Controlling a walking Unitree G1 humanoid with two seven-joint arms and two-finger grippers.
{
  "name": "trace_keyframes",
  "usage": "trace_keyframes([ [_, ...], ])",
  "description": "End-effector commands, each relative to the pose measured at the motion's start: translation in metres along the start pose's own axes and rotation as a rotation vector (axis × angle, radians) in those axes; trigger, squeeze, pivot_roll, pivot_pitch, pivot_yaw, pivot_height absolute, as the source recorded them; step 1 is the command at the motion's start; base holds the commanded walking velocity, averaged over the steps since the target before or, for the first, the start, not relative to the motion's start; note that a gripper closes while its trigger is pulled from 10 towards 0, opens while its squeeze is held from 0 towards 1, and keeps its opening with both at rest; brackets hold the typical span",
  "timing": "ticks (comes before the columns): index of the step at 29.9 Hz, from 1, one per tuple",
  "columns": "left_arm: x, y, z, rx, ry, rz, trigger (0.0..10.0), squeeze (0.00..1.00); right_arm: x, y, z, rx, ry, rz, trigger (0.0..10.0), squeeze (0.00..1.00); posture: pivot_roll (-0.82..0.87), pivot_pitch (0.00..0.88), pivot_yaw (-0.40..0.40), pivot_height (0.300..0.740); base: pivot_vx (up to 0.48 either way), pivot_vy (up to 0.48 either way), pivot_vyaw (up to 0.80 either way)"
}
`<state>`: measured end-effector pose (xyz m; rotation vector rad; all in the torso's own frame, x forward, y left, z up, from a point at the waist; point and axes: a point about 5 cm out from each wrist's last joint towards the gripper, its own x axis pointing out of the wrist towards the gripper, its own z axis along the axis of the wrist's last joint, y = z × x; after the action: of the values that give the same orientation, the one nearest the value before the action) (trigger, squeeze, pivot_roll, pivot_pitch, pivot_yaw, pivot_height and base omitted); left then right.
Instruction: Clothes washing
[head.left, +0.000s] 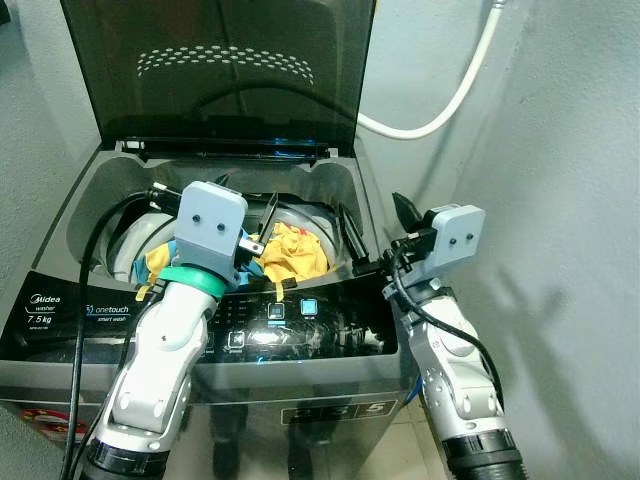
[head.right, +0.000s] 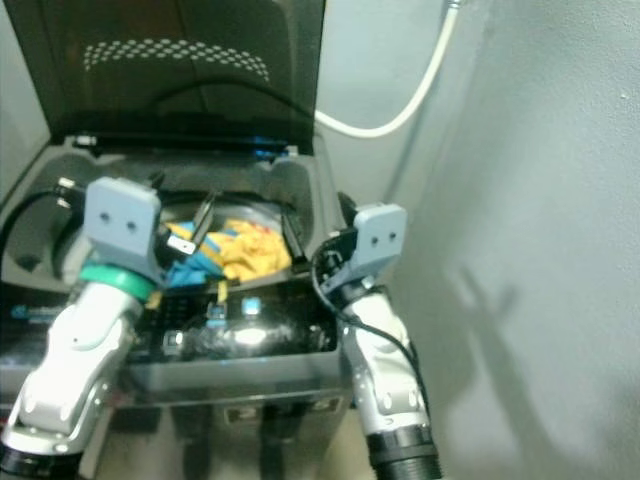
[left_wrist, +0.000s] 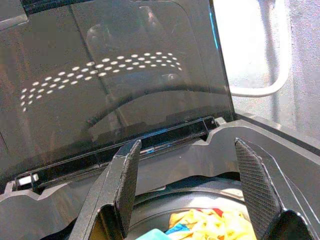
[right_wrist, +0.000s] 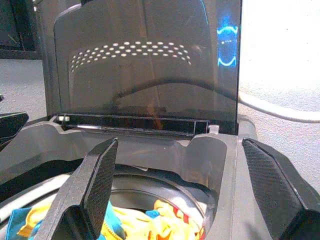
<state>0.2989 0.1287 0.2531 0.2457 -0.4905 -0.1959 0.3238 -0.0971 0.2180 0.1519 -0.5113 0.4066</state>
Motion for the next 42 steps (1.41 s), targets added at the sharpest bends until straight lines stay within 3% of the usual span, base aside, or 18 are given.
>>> trace_keyframes([
  [1, -0.0007, -0.0008, -0.0038, -0.001, 0.012, 0.001, 10.0, 0.00, -0.0004, 0.0018, -0.0036, 0.008, 0.015, 0.007, 10.0, 0.00, 0.08, 0.000, -0.003, 0.740, -0.270, 0.000, 0.00],
  [42, -0.0005, -0.0022, -0.0063, 0.000, 0.021, 0.003, 10.0, 0.00, -0.0025, 0.0019, -0.0074, -0.008, 0.037, 0.016, 10.0, 0.00, 0.08, 0.000, -0.002, 0.740, -0.314, 0.000, 0.00],
])
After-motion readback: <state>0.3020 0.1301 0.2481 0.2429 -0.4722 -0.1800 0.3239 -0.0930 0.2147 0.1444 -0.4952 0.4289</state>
